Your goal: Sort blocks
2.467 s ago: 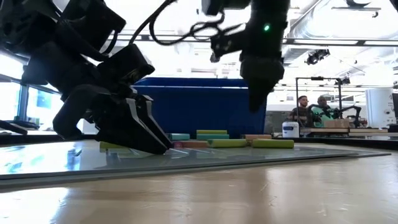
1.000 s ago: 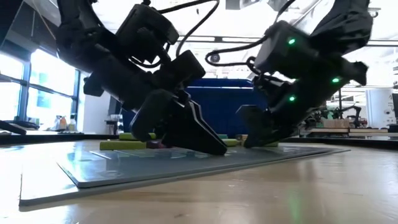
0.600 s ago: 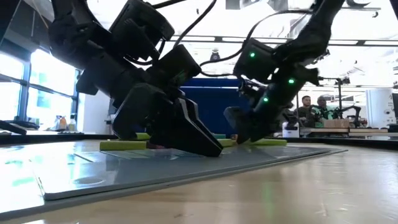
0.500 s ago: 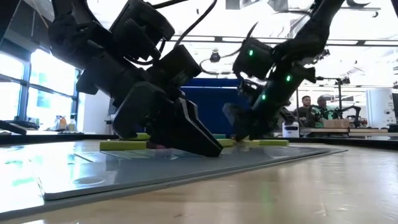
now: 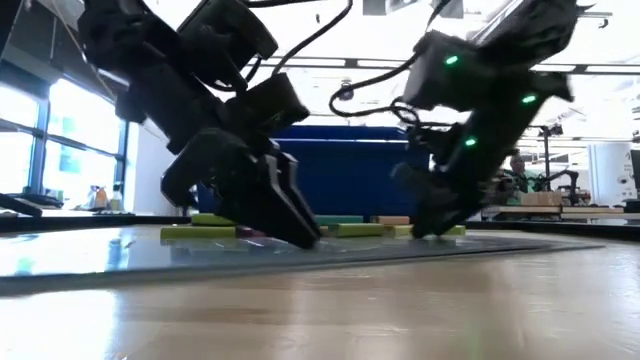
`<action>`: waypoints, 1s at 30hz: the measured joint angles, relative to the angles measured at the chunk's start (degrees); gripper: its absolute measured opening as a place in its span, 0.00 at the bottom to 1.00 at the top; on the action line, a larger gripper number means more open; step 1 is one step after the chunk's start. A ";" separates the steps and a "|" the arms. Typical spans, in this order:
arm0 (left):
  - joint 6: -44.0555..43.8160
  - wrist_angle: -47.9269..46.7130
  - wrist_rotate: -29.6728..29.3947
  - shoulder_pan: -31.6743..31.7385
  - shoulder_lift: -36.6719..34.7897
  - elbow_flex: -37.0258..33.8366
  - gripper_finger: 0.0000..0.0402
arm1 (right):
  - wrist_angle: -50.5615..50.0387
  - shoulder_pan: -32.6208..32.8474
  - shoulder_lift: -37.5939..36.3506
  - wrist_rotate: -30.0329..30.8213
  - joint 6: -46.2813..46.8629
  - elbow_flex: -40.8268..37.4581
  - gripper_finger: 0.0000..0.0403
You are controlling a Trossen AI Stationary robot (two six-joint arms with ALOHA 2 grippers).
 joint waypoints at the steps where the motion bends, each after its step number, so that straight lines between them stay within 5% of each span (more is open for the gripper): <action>1: -0.39 -2.25 -1.25 0.41 -1.36 -0.05 0.36 | -1.05 1.52 -0.12 -0.13 1.91 0.00 0.46; 10: 0.60 -0.91 -4.73 2.82 -6.52 -0.03 0.36 | -5.35 12.76 -0.81 -2.39 12.55 0.96 0.46; 15: -1.11 2.50 -0.16 2.43 -5.76 -0.02 0.36 | -3.39 14.72 -2.20 -2.03 4.72 5.17 0.46; 30: -0.67 1.73 -3.33 -0.99 -3.80 0.04 0.36 | -3.14 10.51 -1.82 -3.42 -8.02 10.46 0.46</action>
